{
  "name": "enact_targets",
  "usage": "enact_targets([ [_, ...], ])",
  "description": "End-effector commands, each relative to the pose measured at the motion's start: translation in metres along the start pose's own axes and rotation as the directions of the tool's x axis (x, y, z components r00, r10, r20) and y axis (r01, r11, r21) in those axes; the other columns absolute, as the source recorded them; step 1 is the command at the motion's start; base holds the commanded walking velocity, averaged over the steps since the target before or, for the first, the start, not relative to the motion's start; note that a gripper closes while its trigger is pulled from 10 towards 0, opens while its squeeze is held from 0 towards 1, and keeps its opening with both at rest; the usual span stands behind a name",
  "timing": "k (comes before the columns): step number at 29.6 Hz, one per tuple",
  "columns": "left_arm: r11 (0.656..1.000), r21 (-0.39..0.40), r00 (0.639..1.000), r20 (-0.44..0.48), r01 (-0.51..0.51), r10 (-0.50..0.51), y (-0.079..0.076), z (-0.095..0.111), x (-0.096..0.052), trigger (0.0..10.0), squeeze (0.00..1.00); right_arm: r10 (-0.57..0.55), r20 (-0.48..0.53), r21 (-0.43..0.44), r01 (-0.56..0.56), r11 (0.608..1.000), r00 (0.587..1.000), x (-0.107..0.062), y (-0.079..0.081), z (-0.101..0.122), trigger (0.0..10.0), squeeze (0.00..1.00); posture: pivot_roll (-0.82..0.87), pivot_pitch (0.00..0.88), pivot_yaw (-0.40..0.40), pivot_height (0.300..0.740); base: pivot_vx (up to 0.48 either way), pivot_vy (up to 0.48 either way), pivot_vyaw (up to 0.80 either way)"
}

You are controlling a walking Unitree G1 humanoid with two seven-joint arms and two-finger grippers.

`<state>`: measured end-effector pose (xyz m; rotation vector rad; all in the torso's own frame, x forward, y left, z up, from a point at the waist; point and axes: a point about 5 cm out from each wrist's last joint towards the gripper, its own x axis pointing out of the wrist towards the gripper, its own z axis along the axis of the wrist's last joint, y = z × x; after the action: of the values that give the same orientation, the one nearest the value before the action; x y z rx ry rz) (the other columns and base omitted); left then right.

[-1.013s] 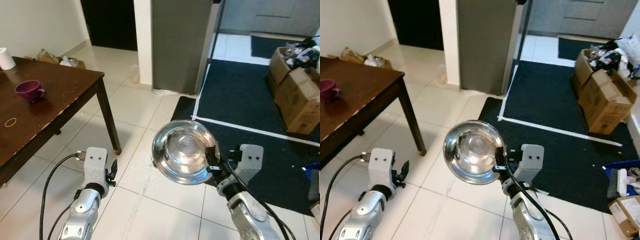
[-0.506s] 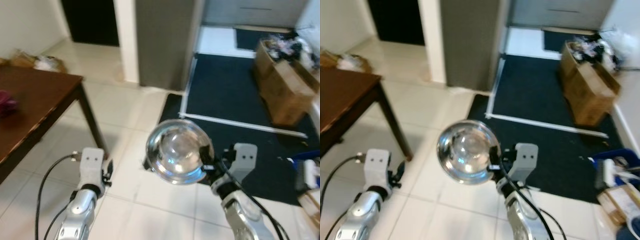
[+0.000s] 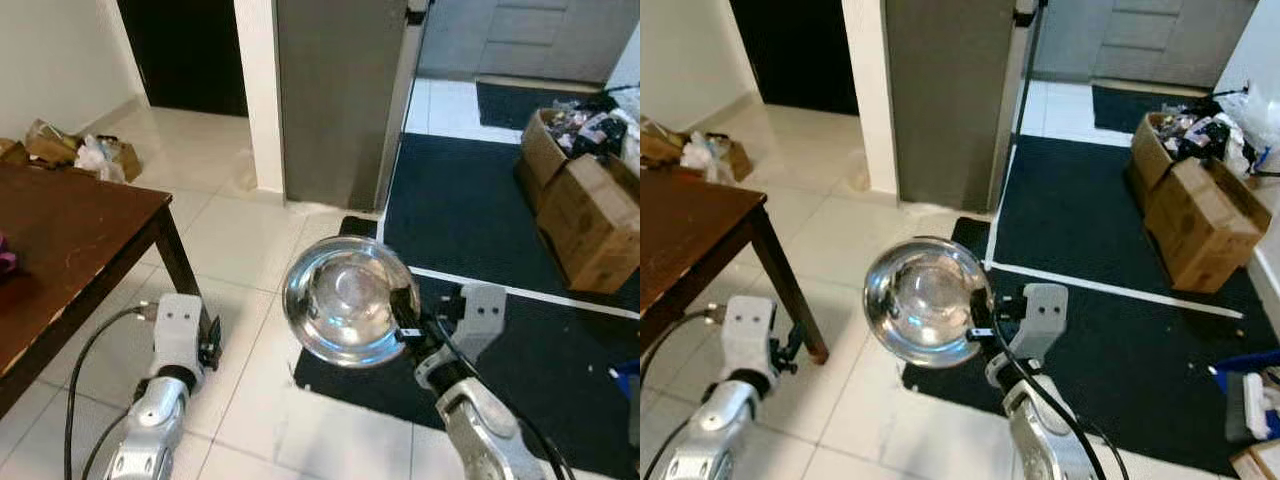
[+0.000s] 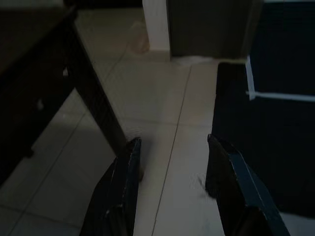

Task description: Setting the table

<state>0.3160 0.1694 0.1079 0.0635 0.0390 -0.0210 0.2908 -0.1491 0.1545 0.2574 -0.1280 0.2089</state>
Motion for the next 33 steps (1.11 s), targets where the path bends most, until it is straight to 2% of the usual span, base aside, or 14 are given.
enact_targets([
  [1, 1.000, 0.004, 1.000, -0.017, 0.005, -0.005, -0.0008, -0.0051, -0.0023, 10.0, 0.00, -0.008, 0.008, 0.006, 0.008, 1.000, 1.000, -0.0019, -0.0024, 0.0006, 10.0, 0.00, -0.02, 0.094, 0.109, 0.740, 0.469, 0.000, 0.00],
  [6, 1.000, 0.005, 1.000, -0.017, 0.006, -0.006, -0.0008, -0.0055, -0.0023, 10.0, 0.00, 0.003, 0.003, 0.000, -0.003, 1.000, 1.000, -0.0020, -0.0013, 0.0004, 10.0, 0.00, -0.02, 0.093, 0.108, 0.740, 0.469, 0.000, 0.00],
  [12, 1.000, -0.005, 1.000, -0.019, 0.006, -0.006, -0.0008, -0.0053, -0.0024, 10.0, 0.00, 0.031, 0.006, 0.000, -0.031, 1.000, 1.000, -0.0018, 0.0016, 0.0014, 10.0, 0.00, -0.02, 0.088, 0.107, 0.740, 0.414, 0.000, 0.55],
  [33, 1.000, -0.018, 1.000, -0.023, 0.011, -0.011, -0.0014, -0.0052, -0.0030, 10.0, 0.00, 0.042, 0.001, 0.001, -0.042, 0.999, 0.999, -0.0020, 0.0029, 0.0006, 10.0, 0.00, -0.02, 0.091, 0.110, 0.740, 0.000, 0.000, 0.79],
])
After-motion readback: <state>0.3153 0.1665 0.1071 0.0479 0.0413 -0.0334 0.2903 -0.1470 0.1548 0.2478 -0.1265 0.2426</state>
